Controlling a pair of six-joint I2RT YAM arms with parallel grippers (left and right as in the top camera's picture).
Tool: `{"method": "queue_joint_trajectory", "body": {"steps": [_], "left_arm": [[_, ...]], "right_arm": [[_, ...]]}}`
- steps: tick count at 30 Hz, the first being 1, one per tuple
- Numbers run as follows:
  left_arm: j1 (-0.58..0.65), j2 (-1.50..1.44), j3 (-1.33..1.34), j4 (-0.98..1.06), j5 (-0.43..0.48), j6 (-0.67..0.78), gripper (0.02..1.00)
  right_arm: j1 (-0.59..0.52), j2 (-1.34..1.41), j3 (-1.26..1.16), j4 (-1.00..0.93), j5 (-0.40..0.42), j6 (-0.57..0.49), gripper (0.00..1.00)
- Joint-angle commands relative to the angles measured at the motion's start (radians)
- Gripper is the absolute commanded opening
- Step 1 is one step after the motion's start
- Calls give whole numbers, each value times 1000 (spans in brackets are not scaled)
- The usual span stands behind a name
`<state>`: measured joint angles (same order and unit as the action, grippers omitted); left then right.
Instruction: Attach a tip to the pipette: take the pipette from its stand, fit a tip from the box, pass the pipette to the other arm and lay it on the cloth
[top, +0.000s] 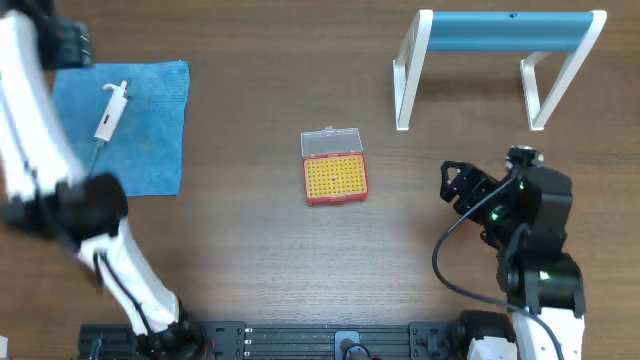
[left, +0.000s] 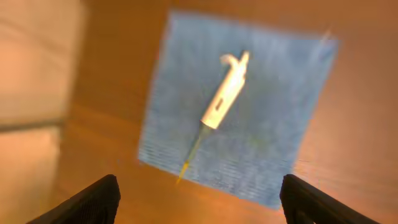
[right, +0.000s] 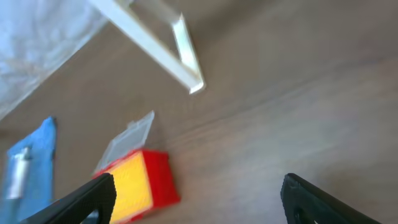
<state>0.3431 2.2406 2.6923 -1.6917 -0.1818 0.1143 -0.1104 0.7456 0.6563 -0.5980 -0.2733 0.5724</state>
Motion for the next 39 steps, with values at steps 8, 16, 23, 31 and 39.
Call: {"method": "queue_joint_trajectory", "body": {"steps": [8, 16, 23, 31, 39], "left_arm": [[-104, -1682, -1603, 269, 433, -459, 836], [-103, -1739, -1843, 547, 430, -593, 838], [-164, -1809, -1878, 542, 420, -581, 838], [-261, -2237, -2462, 1659, 338, -10, 838], [-259, -2229, -2687, 1624, 327, -1, 842]], "right_arm": [[-5, -703, 62, -222, 248, -465, 862], [-4, -685, 64, -344, 393, -510, 862], [-4, -685, 64, -344, 393, -510, 862], [-4, -685, 64, -344, 393, -510, 862], [-4, -685, 64, -344, 393, -510, 862]]}}
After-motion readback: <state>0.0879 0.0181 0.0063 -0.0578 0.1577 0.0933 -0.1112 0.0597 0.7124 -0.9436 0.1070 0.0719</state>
